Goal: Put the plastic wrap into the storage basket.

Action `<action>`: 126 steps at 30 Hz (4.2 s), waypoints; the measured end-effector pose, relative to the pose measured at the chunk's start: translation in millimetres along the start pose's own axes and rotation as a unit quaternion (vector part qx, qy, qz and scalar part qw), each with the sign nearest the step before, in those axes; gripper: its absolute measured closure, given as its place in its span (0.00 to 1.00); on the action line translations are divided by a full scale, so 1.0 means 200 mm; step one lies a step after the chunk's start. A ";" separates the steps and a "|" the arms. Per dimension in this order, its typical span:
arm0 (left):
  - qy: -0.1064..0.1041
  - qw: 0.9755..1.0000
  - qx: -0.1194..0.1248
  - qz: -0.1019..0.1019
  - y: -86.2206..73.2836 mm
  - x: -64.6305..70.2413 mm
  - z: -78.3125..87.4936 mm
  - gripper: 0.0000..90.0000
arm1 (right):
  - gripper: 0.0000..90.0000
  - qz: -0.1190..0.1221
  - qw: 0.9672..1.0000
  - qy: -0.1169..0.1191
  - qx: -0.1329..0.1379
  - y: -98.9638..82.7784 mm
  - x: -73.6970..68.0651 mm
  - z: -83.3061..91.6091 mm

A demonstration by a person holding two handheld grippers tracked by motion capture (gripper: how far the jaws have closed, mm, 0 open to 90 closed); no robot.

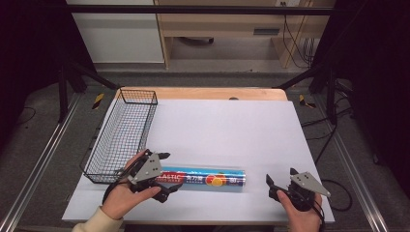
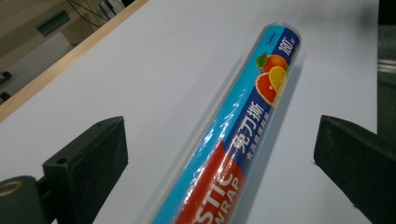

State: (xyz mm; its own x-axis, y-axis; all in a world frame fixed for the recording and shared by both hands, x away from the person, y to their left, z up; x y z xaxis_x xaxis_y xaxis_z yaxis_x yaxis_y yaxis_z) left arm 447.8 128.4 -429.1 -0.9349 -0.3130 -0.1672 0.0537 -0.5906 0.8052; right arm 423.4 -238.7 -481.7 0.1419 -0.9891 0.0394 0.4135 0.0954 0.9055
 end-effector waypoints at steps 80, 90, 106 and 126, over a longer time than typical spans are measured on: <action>-0.112 0.970 -0.189 -0.100 -0.08 -0.02 -0.53 0.30 | 0.13 0.020 0.999 0.023 -0.026 -0.02 -0.06 -0.05; -0.110 0.966 -0.206 -0.109 -0.08 -0.03 -0.55 0.30 | 0.13 0.027 0.999 0.024 -0.028 -0.02 -0.06 -0.06; -0.114 0.962 -0.219 -0.115 -0.08 -0.04 -0.56 0.31 | 0.13 0.026 0.999 0.027 -0.032 -0.02 -0.07 -0.06; -0.107 0.962 -0.217 -0.128 -0.08 -0.03 -0.56 0.33 | 0.13 0.026 0.999 0.031 -0.035 -0.03 -0.08 -0.07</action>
State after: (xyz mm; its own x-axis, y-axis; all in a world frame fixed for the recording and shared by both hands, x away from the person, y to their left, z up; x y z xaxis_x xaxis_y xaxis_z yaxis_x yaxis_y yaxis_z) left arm 491.6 56.4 -504.5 -0.9851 0.0172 -0.1711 -0.0907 -0.8973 0.4319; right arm 430.9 -222.5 -492.6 0.2199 -0.9738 0.0572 0.4657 0.1564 0.8710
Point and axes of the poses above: each handheld gripper's, and its own axes: z roughly backward along the jaws, y roughly out of its top, x roughly to its right, the point moved 6 cm from there along -z, roughly forward along the jaws, and after that the axes turned 6 degrees about -y, right-handed, at the moved point
